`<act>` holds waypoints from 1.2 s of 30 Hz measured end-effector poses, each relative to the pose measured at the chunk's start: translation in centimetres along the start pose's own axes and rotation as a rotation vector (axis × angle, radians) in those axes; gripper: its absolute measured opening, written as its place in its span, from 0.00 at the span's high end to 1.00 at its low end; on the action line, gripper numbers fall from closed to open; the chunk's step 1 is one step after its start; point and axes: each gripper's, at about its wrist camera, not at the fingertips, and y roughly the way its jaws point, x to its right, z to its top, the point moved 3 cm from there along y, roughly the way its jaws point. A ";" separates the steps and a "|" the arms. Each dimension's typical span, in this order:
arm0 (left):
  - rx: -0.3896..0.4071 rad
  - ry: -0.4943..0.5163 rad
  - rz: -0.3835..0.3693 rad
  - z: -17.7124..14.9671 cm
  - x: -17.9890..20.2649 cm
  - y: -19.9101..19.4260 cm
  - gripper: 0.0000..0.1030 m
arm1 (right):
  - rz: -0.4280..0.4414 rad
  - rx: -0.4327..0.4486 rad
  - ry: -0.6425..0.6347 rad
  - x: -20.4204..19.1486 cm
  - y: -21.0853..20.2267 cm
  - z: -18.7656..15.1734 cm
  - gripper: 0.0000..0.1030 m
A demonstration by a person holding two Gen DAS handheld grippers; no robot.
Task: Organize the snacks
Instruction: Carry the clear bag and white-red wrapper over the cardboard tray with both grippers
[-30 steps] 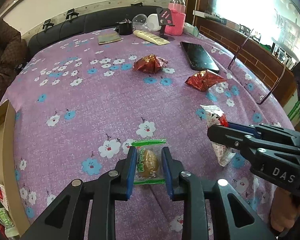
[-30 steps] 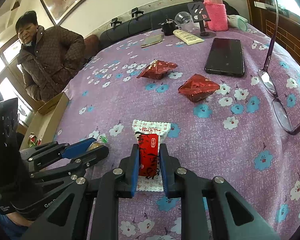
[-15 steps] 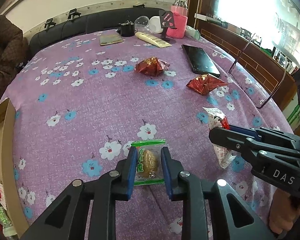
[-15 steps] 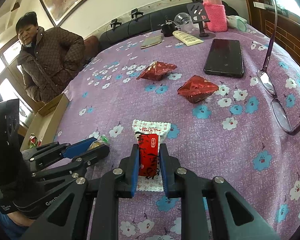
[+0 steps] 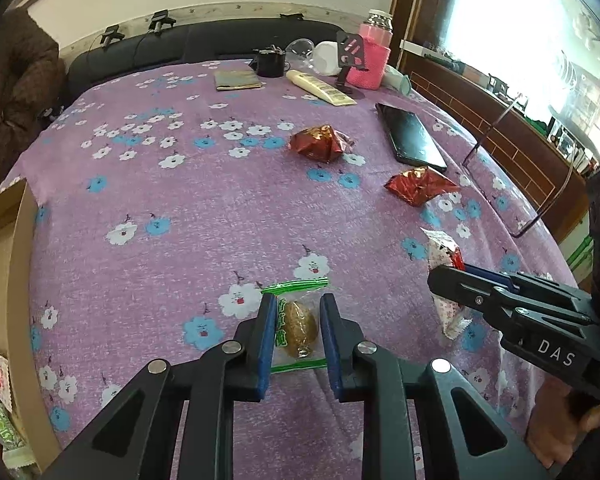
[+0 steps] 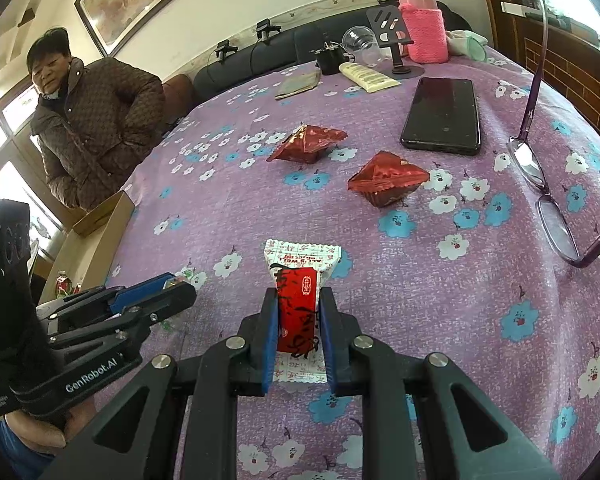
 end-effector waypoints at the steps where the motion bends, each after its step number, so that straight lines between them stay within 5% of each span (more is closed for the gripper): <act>1: 0.004 -0.008 0.000 0.0 -0.2 -0.1 0.79 | -0.002 -0.001 0.000 0.0 0.0 0.0 0.82; 13: 0.062 -0.057 -0.025 0.6 -2.3 -2.9 0.79 | -0.018 0.028 -0.025 -2.1 -1.3 0.4 0.82; 36: 0.201 -0.233 -0.010 -0.8 -11.4 -10.4 0.79 | 0.081 -0.030 -0.222 -14.5 1.2 0.9 0.82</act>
